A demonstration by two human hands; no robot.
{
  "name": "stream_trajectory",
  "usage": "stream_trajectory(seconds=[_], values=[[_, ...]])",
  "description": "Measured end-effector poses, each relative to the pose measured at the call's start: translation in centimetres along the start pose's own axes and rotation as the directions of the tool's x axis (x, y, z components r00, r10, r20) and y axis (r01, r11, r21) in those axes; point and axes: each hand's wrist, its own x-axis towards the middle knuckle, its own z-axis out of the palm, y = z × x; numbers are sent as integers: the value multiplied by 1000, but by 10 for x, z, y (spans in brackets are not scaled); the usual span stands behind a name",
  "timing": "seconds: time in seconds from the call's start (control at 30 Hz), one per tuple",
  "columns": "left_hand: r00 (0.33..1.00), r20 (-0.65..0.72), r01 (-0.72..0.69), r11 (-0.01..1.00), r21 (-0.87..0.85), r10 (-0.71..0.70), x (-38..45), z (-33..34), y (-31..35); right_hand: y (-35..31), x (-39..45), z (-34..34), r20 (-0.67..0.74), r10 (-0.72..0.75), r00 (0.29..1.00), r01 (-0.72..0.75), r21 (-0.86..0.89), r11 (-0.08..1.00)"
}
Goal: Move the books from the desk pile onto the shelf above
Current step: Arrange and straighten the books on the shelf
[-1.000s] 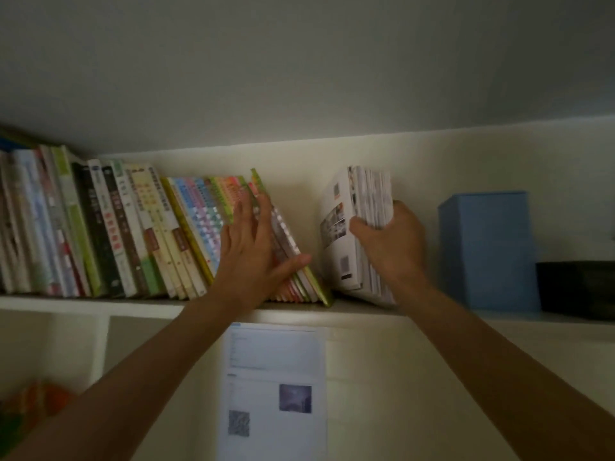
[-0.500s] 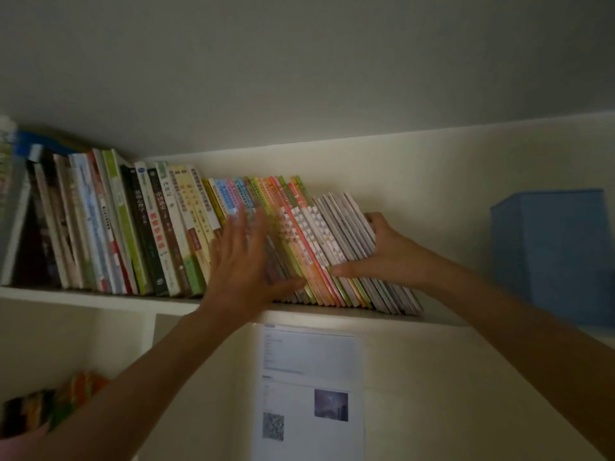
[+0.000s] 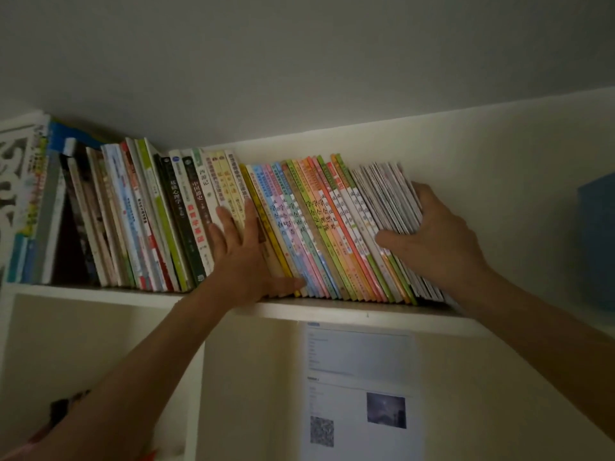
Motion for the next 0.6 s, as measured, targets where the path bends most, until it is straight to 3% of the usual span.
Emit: stream_trajectory(seconds=[0.2, 0.33, 0.4, 0.43, 0.5, 0.6], values=[[995, -94, -15, 999, -46, 10, -18, -2, 4, -1, -4, -4, 103, 25, 994, -14, -109, 994], [973, -220, -96, 991, -93, 73, -39, -12, 0, -7, -4, -12, 223, 164, 961, -195, 124, 973], [977, -212, -63, 991, -120, 37, -49, -20, -6, -9, -9, -13, 183, 193, 964, -218, 130, 967], [979, -204, -56, 989, -136, 28, -52, -26, -10, -10, -11, -11, 107, 180, 978, -185, 36, 982], [977, -213, -65, 984, -164, 29, -55, -42, -23, -15, -17, 0, -124, 35, 992, -66, -251, 966], [974, -228, -57, 975, -215, 7, -57, -68, -53, -47, -28, 34, -277, -381, 882, 221, -471, 854]])
